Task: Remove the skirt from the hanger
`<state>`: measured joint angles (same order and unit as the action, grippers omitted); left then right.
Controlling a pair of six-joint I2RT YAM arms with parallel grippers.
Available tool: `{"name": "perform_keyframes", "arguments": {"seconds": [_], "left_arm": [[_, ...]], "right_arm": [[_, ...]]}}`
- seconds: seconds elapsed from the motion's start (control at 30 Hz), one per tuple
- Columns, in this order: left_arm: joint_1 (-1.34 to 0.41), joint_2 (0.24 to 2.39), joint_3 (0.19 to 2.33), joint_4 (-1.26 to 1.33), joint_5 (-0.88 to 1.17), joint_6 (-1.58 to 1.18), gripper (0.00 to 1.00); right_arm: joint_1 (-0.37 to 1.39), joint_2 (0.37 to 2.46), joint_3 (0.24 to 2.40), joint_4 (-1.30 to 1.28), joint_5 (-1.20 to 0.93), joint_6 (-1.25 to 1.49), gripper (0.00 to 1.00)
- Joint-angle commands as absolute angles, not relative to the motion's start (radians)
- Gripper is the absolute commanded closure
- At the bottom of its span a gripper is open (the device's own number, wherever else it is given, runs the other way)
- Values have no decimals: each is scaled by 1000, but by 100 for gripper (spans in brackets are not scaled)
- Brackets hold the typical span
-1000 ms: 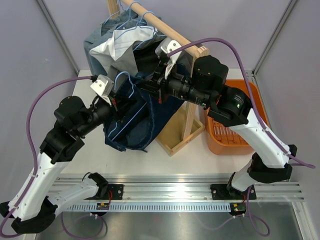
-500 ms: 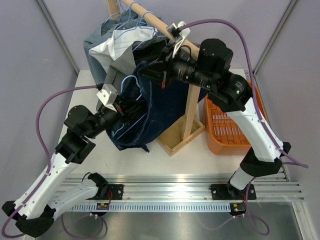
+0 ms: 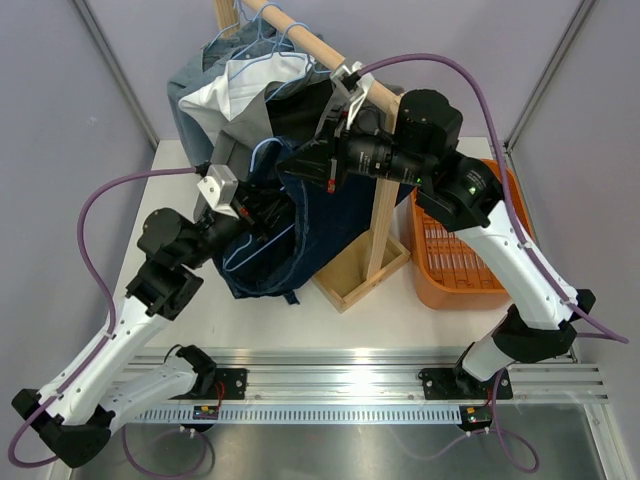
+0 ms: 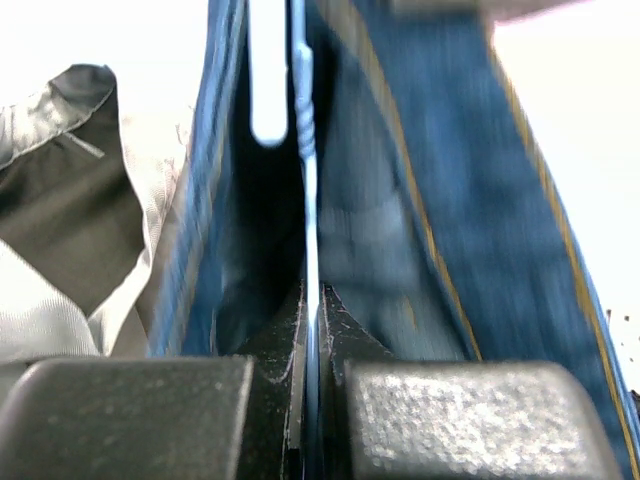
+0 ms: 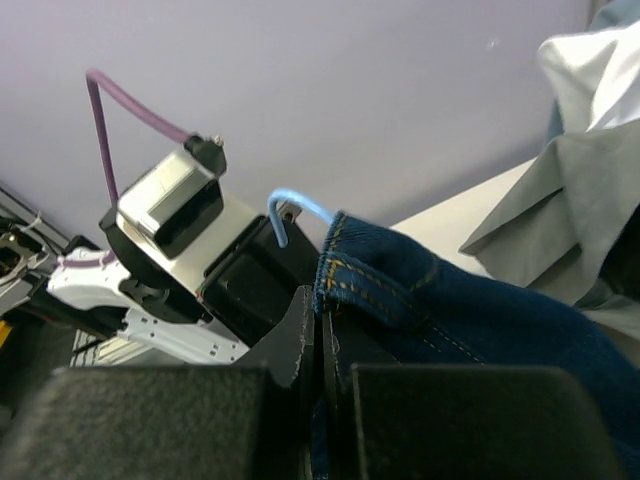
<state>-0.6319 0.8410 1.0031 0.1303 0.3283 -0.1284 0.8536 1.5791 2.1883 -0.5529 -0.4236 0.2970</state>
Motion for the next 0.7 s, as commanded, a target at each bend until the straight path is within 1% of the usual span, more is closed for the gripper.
{"name": "perform_keyframes", "arguments": {"seconds": [0.0, 0.13, 0.27, 0.37, 0.43, 0.53, 0.57, 0.67], "left_arm": [[-629, 877, 1083, 311, 350, -104, 100], [-627, 874, 1100, 341, 353, -118, 100], [-627, 854, 1132, 266, 357, -103, 100], [-627, 833, 1147, 248, 364, -109, 100], [-627, 842, 1160, 259, 377, -123, 100], [-627, 864, 1232, 161, 394, -101, 100], [-627, 864, 1274, 73, 396, -71, 100], [-627, 829, 1307, -68, 367, -16, 100]], "right_arm": [[891, 1555, 2123, -480, -511, 342, 100], [894, 1554, 2112, -494, -502, 327, 100], [861, 1542, 2106, -491, -485, 269, 100], [806, 1552, 2125, -489, -534, 267, 100], [799, 1559, 2128, -491, -592, 250, 100], [798, 1554, 2125, -506, -623, 192, 100], [781, 1551, 2125, -512, -624, 154, 100], [721, 1549, 2132, -508, -660, 156, 100]]}}
